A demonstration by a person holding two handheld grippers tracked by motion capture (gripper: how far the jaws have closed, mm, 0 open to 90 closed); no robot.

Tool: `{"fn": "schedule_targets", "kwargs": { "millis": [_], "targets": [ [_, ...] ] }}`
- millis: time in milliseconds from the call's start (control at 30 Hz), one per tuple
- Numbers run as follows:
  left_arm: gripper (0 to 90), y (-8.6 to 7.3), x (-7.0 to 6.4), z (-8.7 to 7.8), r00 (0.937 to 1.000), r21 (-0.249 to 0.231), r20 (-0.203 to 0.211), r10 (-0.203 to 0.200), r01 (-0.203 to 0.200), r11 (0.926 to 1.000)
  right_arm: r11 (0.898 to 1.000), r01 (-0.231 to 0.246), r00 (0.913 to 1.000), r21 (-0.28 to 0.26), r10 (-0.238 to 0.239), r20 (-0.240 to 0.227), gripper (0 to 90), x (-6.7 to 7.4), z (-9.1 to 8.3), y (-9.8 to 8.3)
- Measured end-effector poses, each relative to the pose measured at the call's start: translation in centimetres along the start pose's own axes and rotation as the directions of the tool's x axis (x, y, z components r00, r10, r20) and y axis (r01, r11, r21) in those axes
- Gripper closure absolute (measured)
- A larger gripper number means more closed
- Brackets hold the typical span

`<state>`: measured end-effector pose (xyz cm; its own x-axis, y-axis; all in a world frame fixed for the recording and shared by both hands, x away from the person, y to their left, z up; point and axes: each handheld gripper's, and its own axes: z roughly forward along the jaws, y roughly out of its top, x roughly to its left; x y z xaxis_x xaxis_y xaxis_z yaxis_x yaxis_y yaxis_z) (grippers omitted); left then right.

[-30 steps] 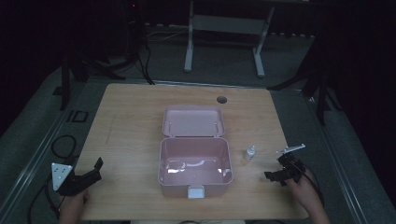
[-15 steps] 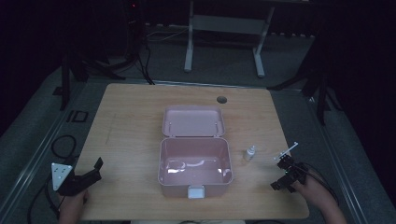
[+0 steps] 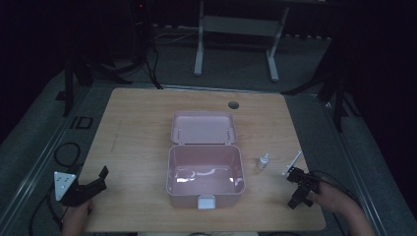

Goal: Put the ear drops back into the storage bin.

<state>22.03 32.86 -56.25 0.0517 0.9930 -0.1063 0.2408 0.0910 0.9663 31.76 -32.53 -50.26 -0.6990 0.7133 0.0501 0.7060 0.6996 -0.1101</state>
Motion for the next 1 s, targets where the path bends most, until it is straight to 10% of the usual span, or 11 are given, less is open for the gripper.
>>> {"fn": "schedule_targets", "kwargs": {
  "millis": [1000],
  "targets": [
    [0.5,0.0,0.0,0.0,1.0,0.001,0.001,-0.002,0.002,1.0,1.0,-0.003,1.0,-0.021,0.003,-0.003,12.6,-1.4,-1.4,7.0]
  ]
}}
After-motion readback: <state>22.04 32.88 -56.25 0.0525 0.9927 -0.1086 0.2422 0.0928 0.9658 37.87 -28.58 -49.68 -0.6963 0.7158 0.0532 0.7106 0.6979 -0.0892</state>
